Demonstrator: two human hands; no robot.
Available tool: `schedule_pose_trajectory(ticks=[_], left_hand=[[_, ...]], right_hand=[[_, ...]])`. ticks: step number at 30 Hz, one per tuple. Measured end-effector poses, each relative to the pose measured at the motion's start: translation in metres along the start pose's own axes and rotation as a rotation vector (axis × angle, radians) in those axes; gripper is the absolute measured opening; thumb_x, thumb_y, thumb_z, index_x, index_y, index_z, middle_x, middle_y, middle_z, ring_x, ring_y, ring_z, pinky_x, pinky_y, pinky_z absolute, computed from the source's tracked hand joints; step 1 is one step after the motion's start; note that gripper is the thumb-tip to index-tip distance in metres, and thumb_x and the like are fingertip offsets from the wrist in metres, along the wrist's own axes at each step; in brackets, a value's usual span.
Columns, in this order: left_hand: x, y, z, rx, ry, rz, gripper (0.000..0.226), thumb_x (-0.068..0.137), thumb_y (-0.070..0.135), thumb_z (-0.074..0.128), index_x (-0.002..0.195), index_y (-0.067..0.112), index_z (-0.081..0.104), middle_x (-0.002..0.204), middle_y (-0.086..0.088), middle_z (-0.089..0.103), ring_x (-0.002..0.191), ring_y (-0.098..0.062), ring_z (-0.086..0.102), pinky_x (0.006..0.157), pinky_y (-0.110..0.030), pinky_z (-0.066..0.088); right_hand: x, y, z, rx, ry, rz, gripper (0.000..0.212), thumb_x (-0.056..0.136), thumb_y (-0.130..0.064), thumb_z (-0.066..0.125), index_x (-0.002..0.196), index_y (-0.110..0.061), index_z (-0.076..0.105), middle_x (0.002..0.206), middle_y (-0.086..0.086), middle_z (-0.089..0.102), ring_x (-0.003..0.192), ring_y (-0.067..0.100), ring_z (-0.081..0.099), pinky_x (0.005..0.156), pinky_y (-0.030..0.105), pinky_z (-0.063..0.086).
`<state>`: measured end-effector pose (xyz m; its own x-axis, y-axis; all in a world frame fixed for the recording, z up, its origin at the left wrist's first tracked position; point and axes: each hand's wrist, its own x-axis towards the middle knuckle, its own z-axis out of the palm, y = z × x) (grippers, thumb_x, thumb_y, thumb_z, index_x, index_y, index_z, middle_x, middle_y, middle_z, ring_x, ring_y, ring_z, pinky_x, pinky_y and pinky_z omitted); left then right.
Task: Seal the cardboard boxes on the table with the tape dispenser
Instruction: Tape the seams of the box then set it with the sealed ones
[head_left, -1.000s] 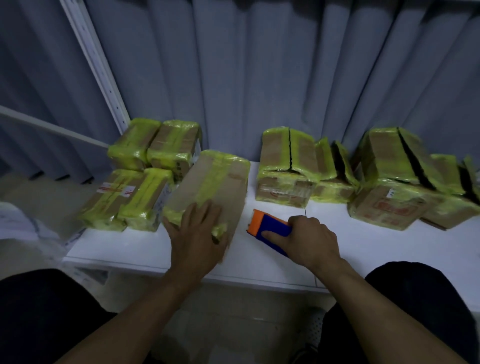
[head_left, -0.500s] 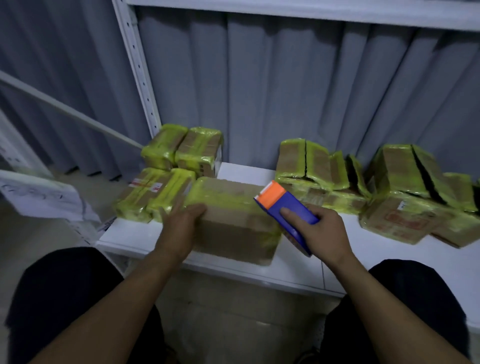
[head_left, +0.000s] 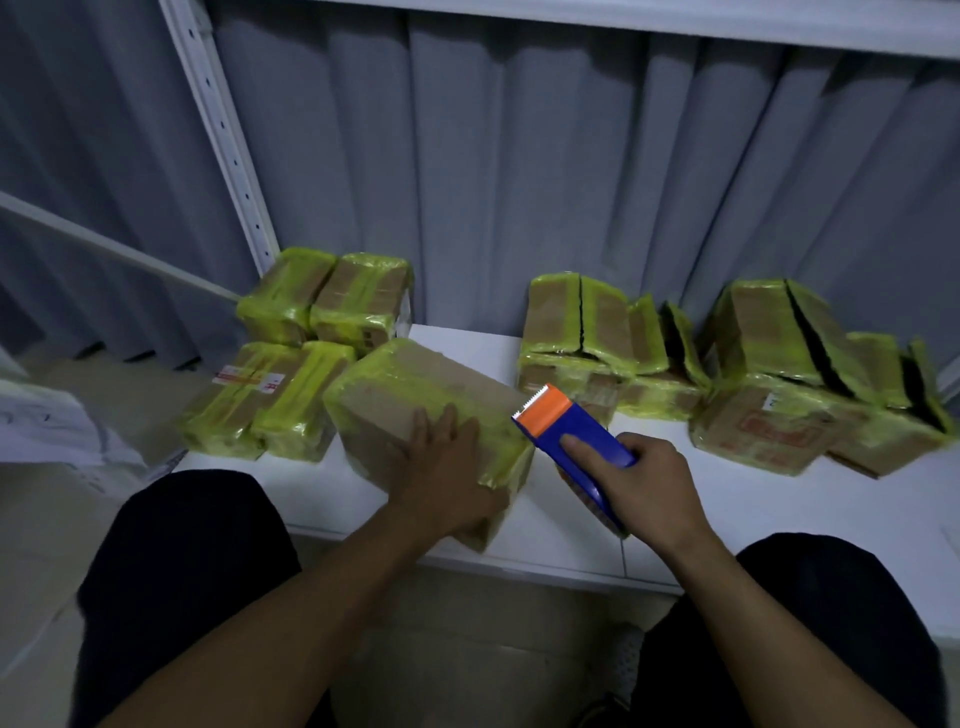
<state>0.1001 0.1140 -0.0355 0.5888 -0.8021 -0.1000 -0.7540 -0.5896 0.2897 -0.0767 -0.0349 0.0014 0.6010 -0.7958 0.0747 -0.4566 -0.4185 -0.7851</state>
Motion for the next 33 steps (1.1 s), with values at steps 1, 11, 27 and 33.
schedule_pose_trajectory(ticks=[1, 11, 27, 33], left_hand=[[-0.001, 0.001, -0.009, -0.043, -0.025, 0.048, 0.098, 0.08, 0.072, 0.058, 0.155, 0.021, 0.019, 0.165, -0.004, 0.01, 0.152, -0.024, -0.005, 0.123, -0.05, -0.002], [-0.013, -0.03, -0.005, -0.231, 0.245, -0.009, 0.079, 0.084, 0.041, 0.072, 0.151, 0.025, 0.032, 0.162, 0.003, 0.025, 0.15, -0.023, 0.019, 0.114, -0.047, 0.036], [-0.046, -0.032, -0.044, -1.107, 0.172, -0.15, 0.019, 0.098, 0.033, 0.06, 0.101, 0.026, 0.077, 0.1, 0.009, 0.076, 0.098, -0.011, 0.07, 0.099, -0.047, 0.052], [-0.055, -0.034, -0.058, -1.107, 0.277, -0.095, 0.01, 0.091, 0.024, 0.07, 0.092, 0.021, 0.079, 0.088, 0.007, 0.076, 0.09, -0.009, 0.07, 0.087, -0.035, 0.055]], right_hand=[[0.0, 0.001, 0.0, 0.01, -0.012, 0.004, 0.058, 0.08, -0.063, 0.074, 0.064, -0.009, 0.063, 0.053, 0.002, 0.058, 0.048, 0.012, 0.054, 0.057, 0.03, 0.044], [-0.005, -0.005, 0.003, 0.129, -0.343, 0.065, 0.049, 0.089, -0.062, 0.065, 0.076, -0.015, 0.067, 0.066, 0.001, 0.07, 0.055, 0.01, 0.064, 0.055, 0.018, 0.045], [-0.021, -0.008, 0.027, 0.219, -0.622, -0.064, 0.038, 0.09, -0.048, 0.07, 0.106, -0.015, 0.062, 0.098, 0.002, 0.074, 0.091, 0.021, 0.073, 0.084, 0.041, 0.059], [-0.022, -0.014, 0.029, 0.292, -0.632, -0.125, 0.032, 0.09, -0.039, 0.07, 0.105, -0.012, 0.061, 0.094, -0.001, 0.07, 0.088, 0.021, 0.07, 0.075, 0.028, 0.056]])
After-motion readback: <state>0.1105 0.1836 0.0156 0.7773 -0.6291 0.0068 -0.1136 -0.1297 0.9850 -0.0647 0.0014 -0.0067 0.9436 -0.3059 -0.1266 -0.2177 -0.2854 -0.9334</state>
